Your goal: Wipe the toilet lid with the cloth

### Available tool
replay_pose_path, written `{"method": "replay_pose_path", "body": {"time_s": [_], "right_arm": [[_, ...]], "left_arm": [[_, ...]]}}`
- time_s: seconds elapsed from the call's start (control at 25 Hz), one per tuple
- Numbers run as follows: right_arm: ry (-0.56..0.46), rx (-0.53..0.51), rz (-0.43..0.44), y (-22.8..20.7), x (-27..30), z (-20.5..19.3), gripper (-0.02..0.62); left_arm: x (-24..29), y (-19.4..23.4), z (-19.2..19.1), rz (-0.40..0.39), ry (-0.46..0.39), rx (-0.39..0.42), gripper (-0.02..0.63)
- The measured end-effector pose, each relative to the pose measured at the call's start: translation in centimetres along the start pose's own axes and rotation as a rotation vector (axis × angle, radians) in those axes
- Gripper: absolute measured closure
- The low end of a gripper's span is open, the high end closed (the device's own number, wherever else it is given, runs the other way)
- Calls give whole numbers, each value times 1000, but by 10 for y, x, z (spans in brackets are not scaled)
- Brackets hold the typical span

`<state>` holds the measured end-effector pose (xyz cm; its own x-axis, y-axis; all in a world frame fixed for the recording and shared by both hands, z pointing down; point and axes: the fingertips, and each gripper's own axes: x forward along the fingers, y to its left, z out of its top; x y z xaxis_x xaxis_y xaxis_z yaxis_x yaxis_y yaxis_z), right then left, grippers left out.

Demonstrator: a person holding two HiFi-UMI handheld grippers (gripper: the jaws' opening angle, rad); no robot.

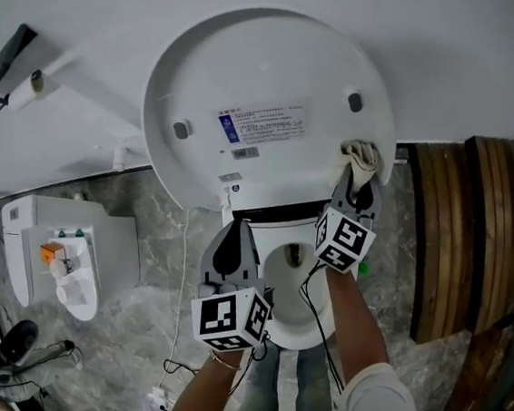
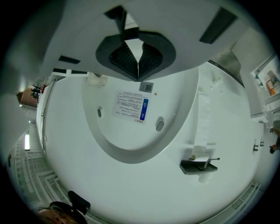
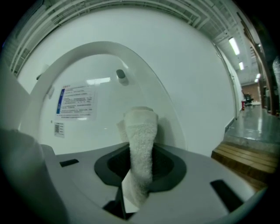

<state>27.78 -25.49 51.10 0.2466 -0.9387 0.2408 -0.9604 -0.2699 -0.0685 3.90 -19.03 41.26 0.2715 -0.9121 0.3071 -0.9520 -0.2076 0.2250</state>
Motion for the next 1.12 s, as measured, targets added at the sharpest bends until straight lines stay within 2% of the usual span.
{"method": "replay_pose_path", "body": {"time_s": [0.08, 0.16, 0.32, 0.4, 0.44, 0.56, 0.68, 0.8, 0.92, 1.04, 1.12], "right_arm": [[0, 0, 68, 13, -21, 10, 509], [1, 35, 136, 25, -49, 27, 509], [14, 145, 246, 52, -112, 74, 509], [10, 165, 292, 65, -138, 100, 509], [0, 166, 310, 69, -149, 114, 509], [-41, 180, 336, 72, -170, 152, 509], [-77, 182, 333, 61, -186, 172, 509], [-111, 184, 308, 41, -203, 178, 509], [-116, 195, 263, 18, -217, 182, 509], [-135, 219, 228, -1, -236, 192, 509], [-156, 241, 224, -12, -255, 204, 509]], "left_arm": [[-6, 10, 18, 5, -65, -22, 591], [-17, 22, 50, 18, -172, -47, 591], [-43, 55, 139, 80, -420, -56, 589], [-38, 70, 181, 48, -493, -60, 588], [-29, 75, 200, 4, -511, -70, 588], [11, 76, 242, -199, -510, -141, 589], [47, 64, 257, -348, -436, -187, 589], [64, 50, 258, -431, -337, -178, 589], [62, 41, 257, -507, -280, -154, 589], [41, 31, 255, -547, -297, -153, 589], [11, 25, 251, -561, -341, -202, 589]]}}
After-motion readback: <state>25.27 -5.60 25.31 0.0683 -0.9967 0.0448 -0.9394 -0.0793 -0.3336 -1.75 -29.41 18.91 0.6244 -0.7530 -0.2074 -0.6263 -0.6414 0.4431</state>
